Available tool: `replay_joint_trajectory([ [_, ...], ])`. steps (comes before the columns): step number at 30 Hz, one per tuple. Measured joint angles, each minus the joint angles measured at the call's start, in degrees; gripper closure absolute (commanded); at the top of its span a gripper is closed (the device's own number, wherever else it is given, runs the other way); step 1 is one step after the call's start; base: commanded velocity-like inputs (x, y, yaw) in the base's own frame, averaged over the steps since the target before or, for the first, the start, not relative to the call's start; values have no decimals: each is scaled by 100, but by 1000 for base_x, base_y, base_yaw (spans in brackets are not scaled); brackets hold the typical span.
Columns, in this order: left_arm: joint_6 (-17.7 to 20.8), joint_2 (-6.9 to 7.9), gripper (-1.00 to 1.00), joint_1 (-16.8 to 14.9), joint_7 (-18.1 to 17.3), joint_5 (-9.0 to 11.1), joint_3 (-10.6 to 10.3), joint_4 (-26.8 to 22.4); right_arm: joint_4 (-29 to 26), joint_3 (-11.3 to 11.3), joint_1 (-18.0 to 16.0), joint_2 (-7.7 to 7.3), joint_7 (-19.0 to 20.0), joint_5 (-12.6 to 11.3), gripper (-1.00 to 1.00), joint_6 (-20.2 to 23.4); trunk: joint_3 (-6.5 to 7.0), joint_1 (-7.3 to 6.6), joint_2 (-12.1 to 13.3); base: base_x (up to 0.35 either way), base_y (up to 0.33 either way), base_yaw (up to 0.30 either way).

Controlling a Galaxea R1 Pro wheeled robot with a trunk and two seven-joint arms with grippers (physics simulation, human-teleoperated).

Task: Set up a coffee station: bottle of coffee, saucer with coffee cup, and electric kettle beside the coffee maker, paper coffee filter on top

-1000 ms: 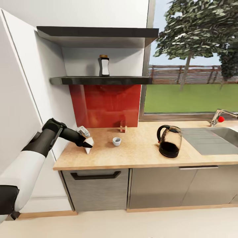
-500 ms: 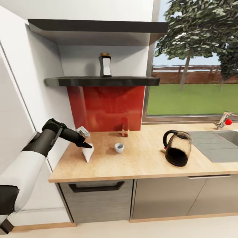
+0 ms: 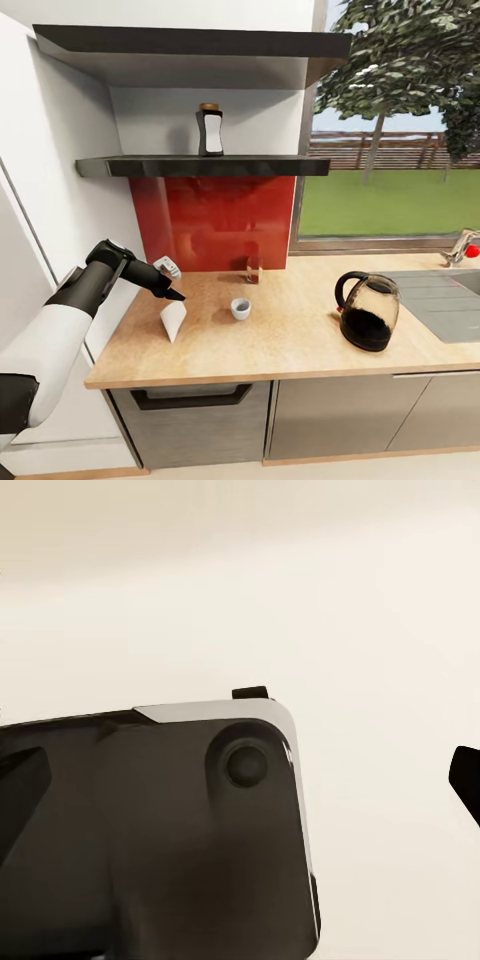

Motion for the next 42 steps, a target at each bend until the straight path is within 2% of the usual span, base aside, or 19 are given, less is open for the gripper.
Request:
replay_joint_trajectory([
  [2, 0, 1, -100, 28, 0, -150, 11, 6, 3, 2, 0, 0, 0, 0, -100, 0, 0, -2, 0, 256, 61, 0],
  [6, 0, 35, -100, 69, -1, -271, 20, 13, 3, 3, 0, 0, 0, 0, -100, 0, 0, -3, 0, 309, 91, 0],
  [18, -9, 77, -100, 381, 0, -287, 1, 16, 4, 3, 0, 0, 0, 7, -100, 0, 0, -1, 0, 155, 25, 0],
  [22, -173, 71, -100, 456, -7, -289, -6, 21, 35, 4, 0, 0, 0, 5, -100, 0, 0, 0, 1, 186, 66, 0],
  [29, -214, 71, -100, 676, -34, -279, -6, 25, 39, 4, 0, 0, -1, 6, -100, 0, 0, 1, 1, 47, 9, 0],
  [42, -247, 46, -100, 749, -76, -249, 2, 37, 39, 4, 0, 0, -1, 8, -100, 0, 0, 0, 1, 113, 0, 0],
])
